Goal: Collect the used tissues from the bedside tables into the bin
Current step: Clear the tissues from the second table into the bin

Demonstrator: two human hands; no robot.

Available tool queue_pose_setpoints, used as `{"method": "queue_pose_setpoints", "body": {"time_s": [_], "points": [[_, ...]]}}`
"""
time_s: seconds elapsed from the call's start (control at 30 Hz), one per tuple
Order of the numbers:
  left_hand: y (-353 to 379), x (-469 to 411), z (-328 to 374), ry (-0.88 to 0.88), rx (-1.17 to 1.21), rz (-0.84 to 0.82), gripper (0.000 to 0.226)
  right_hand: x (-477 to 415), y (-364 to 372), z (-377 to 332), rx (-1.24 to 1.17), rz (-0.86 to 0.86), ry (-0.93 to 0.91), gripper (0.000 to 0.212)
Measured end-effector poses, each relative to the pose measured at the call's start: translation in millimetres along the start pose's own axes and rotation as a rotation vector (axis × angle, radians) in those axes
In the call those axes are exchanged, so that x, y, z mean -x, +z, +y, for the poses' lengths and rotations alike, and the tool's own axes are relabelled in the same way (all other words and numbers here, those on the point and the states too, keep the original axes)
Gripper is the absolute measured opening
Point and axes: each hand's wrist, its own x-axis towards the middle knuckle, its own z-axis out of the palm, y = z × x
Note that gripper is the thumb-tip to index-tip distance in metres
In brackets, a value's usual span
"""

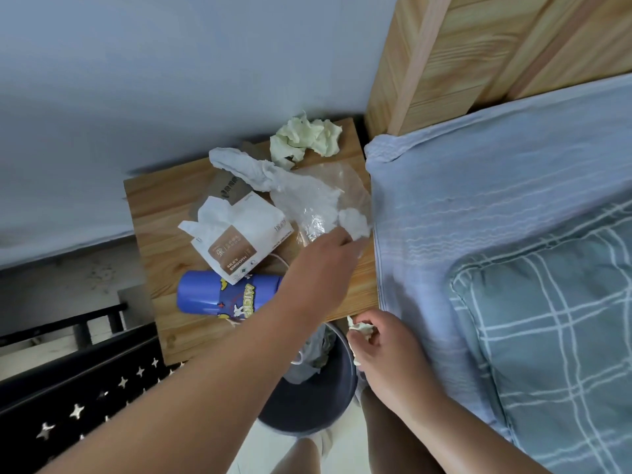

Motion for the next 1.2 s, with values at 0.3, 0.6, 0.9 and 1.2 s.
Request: {"method": "queue_pose_setpoints", "body": {"time_s": [0.3,0.6,0.9,1.2], "points": [[-20.2,99.4,30.9,-0.397,0.579,0.221,0.02,22.6,7.9,-6.9,-0.185,-0.035,0.103,0.009],[16.9,223.3,42.6,-1.045,0.963,0.28,0.027,47.2,33.4,30.1,0.309,-0.114,-0.088,0.017],[113.7,275.5,-25.5,-1.491,0.892,0.111,0.021,21.4,100.9,72.3,0.381,-0.171,0.045,0.008],[128.3,261.1,-63.5,-1.512,0.995,0.012,0.046,9.5,134.8,82.4,0.444,-0.18,0.064,0.041]]}}
